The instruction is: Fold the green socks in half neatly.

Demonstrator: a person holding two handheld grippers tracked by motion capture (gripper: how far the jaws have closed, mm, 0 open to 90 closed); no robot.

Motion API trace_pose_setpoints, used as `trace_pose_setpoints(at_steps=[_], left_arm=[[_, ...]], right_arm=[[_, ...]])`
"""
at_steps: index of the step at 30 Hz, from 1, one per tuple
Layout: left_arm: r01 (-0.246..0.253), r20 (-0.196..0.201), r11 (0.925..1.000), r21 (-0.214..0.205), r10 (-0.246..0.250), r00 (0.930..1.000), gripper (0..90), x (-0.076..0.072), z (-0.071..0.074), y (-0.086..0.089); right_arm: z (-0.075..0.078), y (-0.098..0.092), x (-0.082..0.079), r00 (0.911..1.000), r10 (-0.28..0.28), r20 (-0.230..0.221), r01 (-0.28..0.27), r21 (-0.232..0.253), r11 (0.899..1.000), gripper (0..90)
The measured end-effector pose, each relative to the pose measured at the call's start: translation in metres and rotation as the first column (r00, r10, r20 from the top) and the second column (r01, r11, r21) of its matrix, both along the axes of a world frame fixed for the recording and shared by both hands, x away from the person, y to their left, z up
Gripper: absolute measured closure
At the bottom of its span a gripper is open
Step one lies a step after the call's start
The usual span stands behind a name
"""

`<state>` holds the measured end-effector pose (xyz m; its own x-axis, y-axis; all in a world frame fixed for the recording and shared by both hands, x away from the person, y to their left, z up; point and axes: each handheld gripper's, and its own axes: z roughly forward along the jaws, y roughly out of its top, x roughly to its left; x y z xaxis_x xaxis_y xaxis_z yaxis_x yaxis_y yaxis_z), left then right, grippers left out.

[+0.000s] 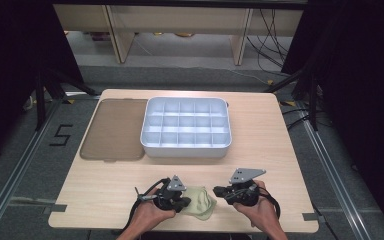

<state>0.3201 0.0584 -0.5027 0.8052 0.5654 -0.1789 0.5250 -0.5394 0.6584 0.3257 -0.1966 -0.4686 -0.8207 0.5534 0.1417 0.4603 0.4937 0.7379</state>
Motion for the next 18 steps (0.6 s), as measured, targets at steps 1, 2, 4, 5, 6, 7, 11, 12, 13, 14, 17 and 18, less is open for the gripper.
trace_pose_setpoints(at_steps=[1,2,4,5,6,7,11,12,13,14,17,18], left_arm=[[0.011,0.004,0.9999,0.008,-0.011,0.9999,89.2,-0.001,0.000,0.001],[0.011,0.009,0.9999,0.008,-0.011,0.9999,89.2,-0.002,0.000,0.001],[0.000,0.006,1.0000,-0.008,0.001,1.0000,89.2,-0.003,0.000,0.001],[0.007,0.000,1.0000,0.006,-0.007,1.0000,89.1,-0.002,0.001,0.002],[0.001,-0.013,1.0000,-0.001,-0.002,0.9999,89.0,-0.002,0.000,0.003],[0.007,-0.010,1.0000,0.002,-0.007,0.9999,88.9,-0.002,0.001,0.003],[0.006,-0.001,1.0000,0.000,-0.006,1.0000,88.8,-0.003,0.000,0.003],[0.005,0.000,1.0000,-0.006,-0.005,1.0000,88.8,-0.003,-0.001,0.004],[-0.004,-0.005,0.9998,-0.019,0.004,1.0000,88.8,-0.003,-0.001,0.003],[0.005,-0.003,0.9999,-0.011,-0.005,1.0000,88.8,-0.003,-0.001,0.004],[0.003,-0.004,0.9999,-0.010,-0.003,1.0000,88.8,-0.004,-0.001,0.005],[0.003,-0.003,0.9999,-0.010,-0.003,1.0000,88.8,-0.004,-0.001,0.005]], right_arm=[[0.000,0.003,-0.001,0.9999,0.010,-0.003,-0.010,0.001,1.000,86.0],[0.000,0.005,-0.002,0.9998,0.017,-0.008,-0.017,0.003,1.000,86.1],[-0.001,0.013,-0.006,0.9990,0.042,-0.014,-0.042,0.006,0.999,86.1],[-0.002,0.016,-0.006,0.9982,0.059,-0.011,-0.059,0.002,0.998,86.1],[-0.002,0.019,-0.007,0.9979,0.065,-0.011,-0.065,-0.002,0.998,86.1],[-0.004,0.023,-0.009,0.9975,0.068,-0.016,-0.068,0.000,0.998,86.1],[-0.012,0.034,-0.010,0.9941,0.103,-0.033,-0.104,-0.030,0.994,86.1],[-0.015,0.036,-0.010,0.9937,0.106,-0.037,-0.107,-0.045,0.993,86.3],[-0.018,0.037,-0.010,0.9937,0.104,-0.042,-0.106,-0.063,0.992,86.4],[-0.021,0.036,-0.010,0.9941,0.097,-0.050,-0.100,-0.080,0.992,86.6],[-0.030,0.025,-0.006,0.9949,0.072,-0.070,-0.079,-0.100,0.992,88.9],[-0.031,0.020,-0.005,0.9944,0.064,-0.084,-0.071,-0.081,0.994,89.7]])
